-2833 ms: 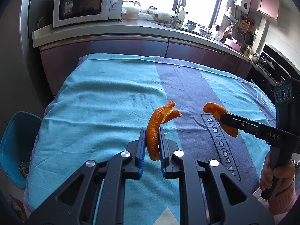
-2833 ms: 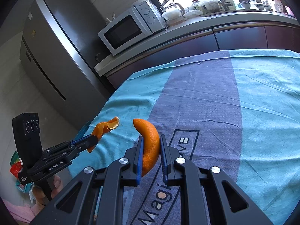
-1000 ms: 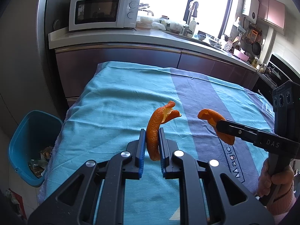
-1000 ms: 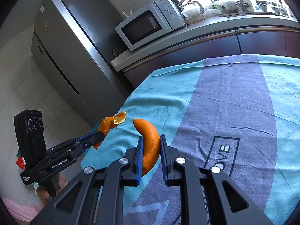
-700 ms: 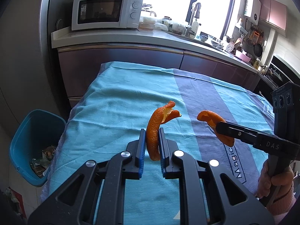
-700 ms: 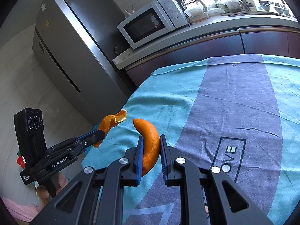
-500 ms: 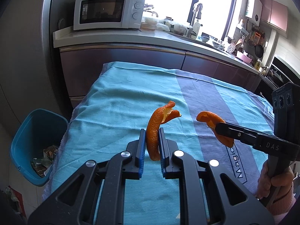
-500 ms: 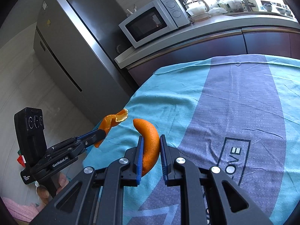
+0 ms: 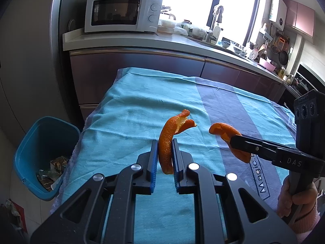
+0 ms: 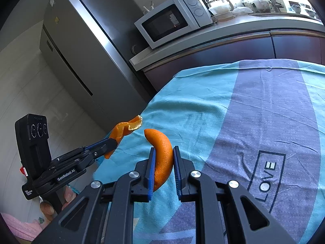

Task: Collect trash
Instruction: 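Lift both orange peels off the cloth and hold them up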

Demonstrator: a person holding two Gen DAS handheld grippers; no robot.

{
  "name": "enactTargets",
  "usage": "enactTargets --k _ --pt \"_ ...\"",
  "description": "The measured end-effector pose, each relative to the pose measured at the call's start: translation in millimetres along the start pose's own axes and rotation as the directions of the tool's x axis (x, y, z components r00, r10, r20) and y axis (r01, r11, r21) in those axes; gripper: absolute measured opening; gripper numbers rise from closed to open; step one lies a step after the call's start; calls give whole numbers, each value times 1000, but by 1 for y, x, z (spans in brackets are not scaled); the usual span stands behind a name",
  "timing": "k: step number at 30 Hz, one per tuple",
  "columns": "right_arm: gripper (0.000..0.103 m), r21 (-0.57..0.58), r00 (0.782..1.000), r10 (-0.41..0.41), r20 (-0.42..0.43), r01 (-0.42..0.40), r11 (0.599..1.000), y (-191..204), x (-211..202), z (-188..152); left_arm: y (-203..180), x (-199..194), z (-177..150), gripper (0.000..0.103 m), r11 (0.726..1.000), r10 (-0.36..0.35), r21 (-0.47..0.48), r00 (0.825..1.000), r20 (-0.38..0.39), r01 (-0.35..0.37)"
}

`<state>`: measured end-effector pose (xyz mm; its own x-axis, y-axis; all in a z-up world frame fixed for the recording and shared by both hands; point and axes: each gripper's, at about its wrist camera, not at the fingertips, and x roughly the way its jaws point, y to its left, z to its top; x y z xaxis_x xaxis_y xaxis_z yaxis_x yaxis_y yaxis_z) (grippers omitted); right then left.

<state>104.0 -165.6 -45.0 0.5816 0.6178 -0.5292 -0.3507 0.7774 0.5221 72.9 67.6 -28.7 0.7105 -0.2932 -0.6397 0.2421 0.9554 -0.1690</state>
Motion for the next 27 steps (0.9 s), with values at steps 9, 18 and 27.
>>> enactTargets --k 9,18,27 --pt "15 -20 1000 16 -12 -16 1000 9 6 1 8 -4 0 14 1000 11 -14 1000 5 -11" --pt "15 -34 999 30 -22 -31 999 17 12 1 18 -9 -1 14 999 27 -28 1000 10 -27" --pt "15 -44 998 46 -35 -48 998 24 18 1 26 -12 -2 14 999 38 -39 999 15 -37"
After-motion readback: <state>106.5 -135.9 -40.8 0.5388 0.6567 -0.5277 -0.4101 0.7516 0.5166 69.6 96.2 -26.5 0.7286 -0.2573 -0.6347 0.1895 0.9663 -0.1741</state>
